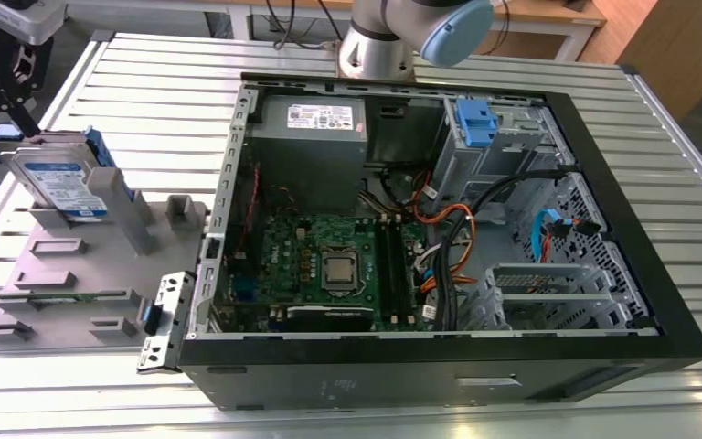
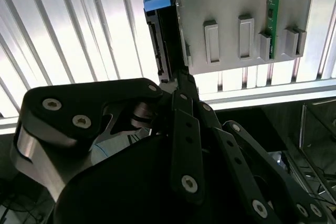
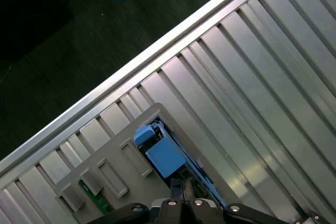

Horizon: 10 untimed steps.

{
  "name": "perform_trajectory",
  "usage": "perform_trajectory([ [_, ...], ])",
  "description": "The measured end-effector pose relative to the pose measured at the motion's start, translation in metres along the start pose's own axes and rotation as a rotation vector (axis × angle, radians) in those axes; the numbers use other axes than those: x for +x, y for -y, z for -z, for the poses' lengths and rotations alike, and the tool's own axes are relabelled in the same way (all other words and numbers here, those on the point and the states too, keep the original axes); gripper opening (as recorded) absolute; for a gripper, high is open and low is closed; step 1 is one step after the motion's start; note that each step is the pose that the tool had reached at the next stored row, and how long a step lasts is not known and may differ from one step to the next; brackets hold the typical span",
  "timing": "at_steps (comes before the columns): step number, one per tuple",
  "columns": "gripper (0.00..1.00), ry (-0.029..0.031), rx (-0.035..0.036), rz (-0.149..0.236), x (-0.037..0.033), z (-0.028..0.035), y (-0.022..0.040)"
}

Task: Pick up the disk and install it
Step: 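Pick up the disk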

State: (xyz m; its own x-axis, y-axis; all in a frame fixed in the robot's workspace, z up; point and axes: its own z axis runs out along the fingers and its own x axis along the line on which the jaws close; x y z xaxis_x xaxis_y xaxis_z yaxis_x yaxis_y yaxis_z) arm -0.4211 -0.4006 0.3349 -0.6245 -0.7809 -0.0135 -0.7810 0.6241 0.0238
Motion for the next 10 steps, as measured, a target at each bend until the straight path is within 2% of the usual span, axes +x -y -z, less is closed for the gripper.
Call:
perform_trajectory([
  [10, 0.11, -0.0002, -0.0002, 0.009, 0.0, 0.0, 0.0],
])
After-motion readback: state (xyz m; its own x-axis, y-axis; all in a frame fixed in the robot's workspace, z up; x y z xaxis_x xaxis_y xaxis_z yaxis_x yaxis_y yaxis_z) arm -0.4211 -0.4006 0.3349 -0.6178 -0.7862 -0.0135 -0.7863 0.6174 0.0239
